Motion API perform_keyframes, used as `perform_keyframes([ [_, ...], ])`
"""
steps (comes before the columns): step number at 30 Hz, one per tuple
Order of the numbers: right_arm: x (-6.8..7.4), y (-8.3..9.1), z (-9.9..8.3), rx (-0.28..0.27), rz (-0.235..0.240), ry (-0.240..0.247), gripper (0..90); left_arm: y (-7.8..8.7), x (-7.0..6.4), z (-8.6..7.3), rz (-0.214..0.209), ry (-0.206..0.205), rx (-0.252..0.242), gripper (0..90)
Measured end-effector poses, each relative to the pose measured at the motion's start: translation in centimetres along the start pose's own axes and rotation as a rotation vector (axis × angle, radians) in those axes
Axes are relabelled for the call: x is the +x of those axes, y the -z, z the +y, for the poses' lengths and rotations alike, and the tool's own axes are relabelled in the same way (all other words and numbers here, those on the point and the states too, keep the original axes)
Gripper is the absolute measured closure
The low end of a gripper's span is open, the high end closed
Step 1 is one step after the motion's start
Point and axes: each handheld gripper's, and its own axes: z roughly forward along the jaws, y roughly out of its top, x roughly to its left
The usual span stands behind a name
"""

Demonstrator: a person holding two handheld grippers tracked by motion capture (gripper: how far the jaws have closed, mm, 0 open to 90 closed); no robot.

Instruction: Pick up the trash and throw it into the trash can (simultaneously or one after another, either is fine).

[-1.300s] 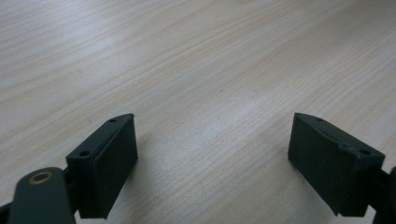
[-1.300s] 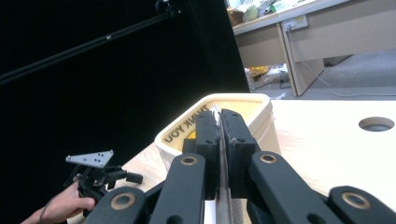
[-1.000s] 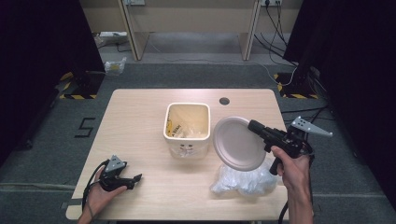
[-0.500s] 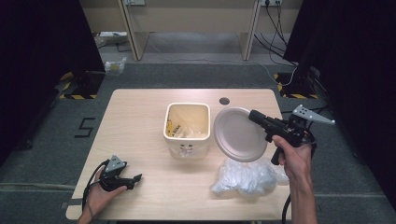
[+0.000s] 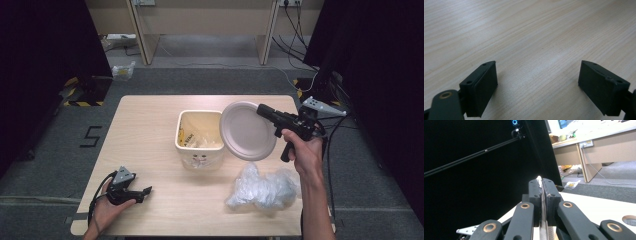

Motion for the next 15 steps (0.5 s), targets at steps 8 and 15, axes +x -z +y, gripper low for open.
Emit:
perform_keyframes([
  [8,-0.4,-2.2,0.9,0.001,0.023,-0.013,86.7,0.0,0.0,0.0,0.0,0.0,0.0,14.6],
  [15,-0.4,-5.1,1.4,0.004,0.046,-0.023,86.7,0.0,0.0,0.0,-0.001,0.0,0.002,14.6],
])
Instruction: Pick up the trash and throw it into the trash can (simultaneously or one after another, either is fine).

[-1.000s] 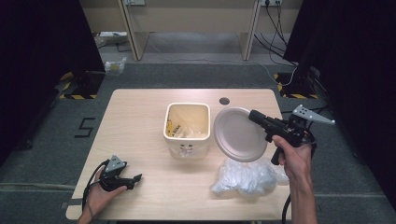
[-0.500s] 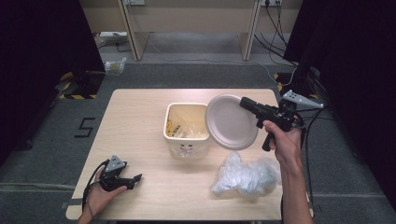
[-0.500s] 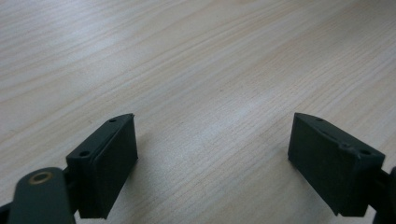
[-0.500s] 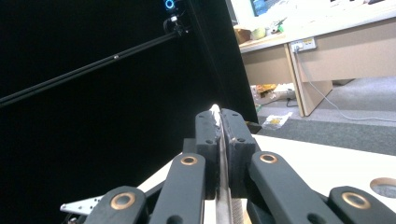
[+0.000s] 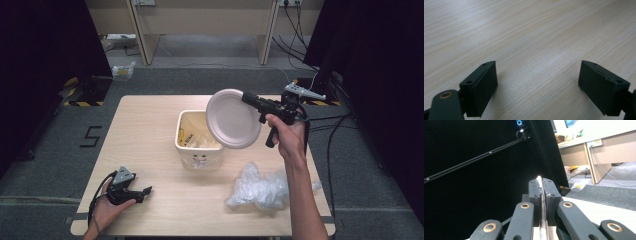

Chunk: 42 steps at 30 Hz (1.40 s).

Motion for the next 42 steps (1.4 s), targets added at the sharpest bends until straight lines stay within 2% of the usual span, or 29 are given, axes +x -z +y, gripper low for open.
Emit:
perform_keyframes([
  [13,-1.3,-4.4,-0.1,0.015,-0.016,-0.028,86.7,0.0,0.0,0.0,0.001,-0.002,-0.001,14.6],
  [27,-2.3,-7.8,-1.0,0.056,-0.052,-0.042,86.6,0.0,0.0,0.0,0.0,0.001,-0.001,14.6],
  [34,-3.1,-8.7,-1.6,0.063,-0.07,-0.049,86.6,0.0,0.0,0.0,0.0,0.001,-0.001,14.6],
  [42,-4.0,-10.3,-2.7,0.088,-0.072,-0.085,86.6,0.0,0.0,0.0,0.0,0.001,-0.001,14.7],
])
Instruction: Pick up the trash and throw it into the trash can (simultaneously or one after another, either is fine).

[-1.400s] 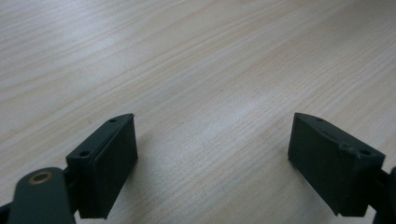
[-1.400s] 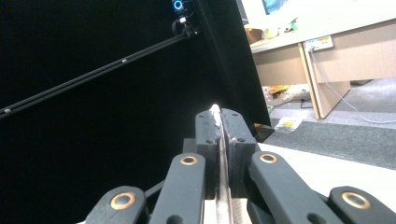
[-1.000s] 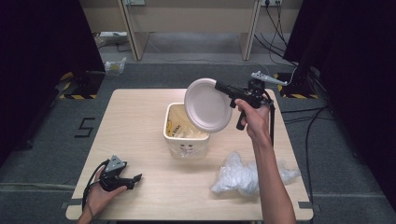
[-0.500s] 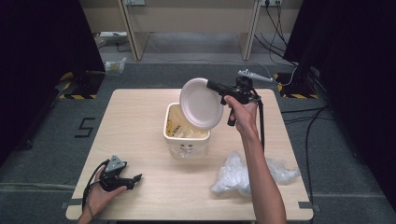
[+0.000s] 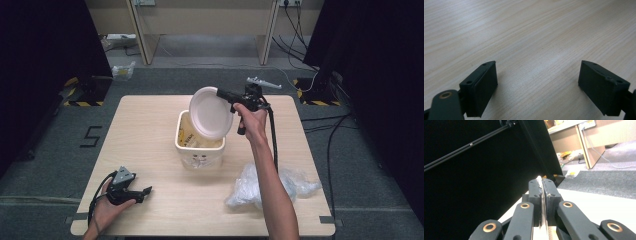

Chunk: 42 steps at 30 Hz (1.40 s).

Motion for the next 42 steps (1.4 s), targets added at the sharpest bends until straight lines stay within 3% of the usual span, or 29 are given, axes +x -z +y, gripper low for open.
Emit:
perform_keyframes([
  [10,-0.3,-1.1,-1.8,0.042,0.028,-0.017,85.9,0.0,0.0,0.0,-0.002,0.0,0.003,14.6],
  [16,0.0,-1.4,-2.7,0.073,0.036,-0.001,84.9,0.0,0.0,0.0,-0.002,0.0,0.003,14.6],
  [24,0.5,-1.0,-2.7,0.095,0.036,0.013,71.3,0.0,0.0,0.0,0.001,-0.001,0.001,14.6],
  [32,0.3,0.8,-1.9,0.095,-0.024,0.059,60.2,0.0,0.0,0.0,0.001,-0.001,0.0,14.6],
  [42,-0.1,4.6,-1.6,0.114,-0.141,0.125,46.7,0.0,0.0,0.0,0.0,-0.001,0.0,14.7],
])
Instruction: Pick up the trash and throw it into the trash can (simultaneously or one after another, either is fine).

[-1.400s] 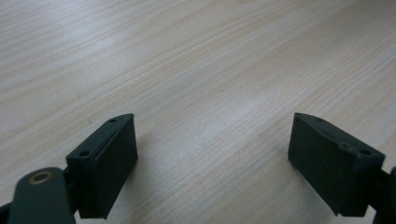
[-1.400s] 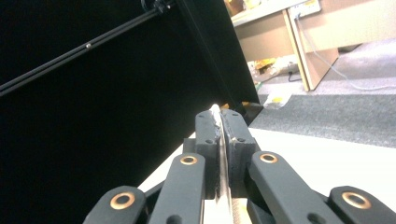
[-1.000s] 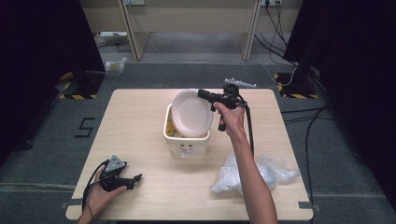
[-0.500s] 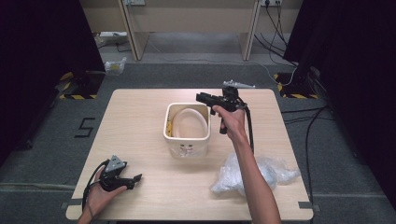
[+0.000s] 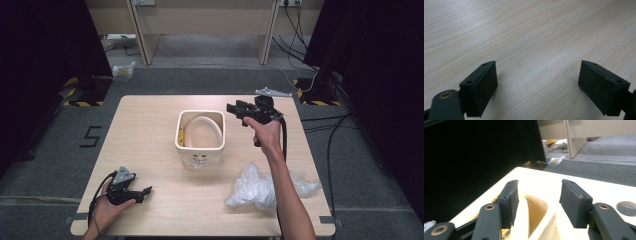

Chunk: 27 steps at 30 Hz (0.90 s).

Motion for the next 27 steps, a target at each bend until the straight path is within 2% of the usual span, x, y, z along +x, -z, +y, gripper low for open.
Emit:
perform_keyframes([
  [9,-0.8,3.1,-1.1,0.02,-0.094,0.041,40.6,0.0,0.0,0.0,0.0,0.0,-0.001,14.6],
  [13,-0.7,4.4,-1.7,0.031,-0.122,0.061,38.1,0.0,0.0,0.0,0.001,0.0,-0.002,14.6],
  [19,-0.4,6.1,-2.2,0.032,-0.133,0.077,36.0,0.0,0.0,0.0,0.001,0.0,-0.001,14.6],
  [25,-0.5,8.4,-3.2,0.051,-0.212,0.112,34.9,0.0,0.0,0.0,0.001,0.0,-0.002,14.6],
  [27,-0.5,9.1,-3.5,0.051,-0.219,0.118,34.9,0.0,0.0,0.0,0.001,-0.003,0.001,14.7],
])
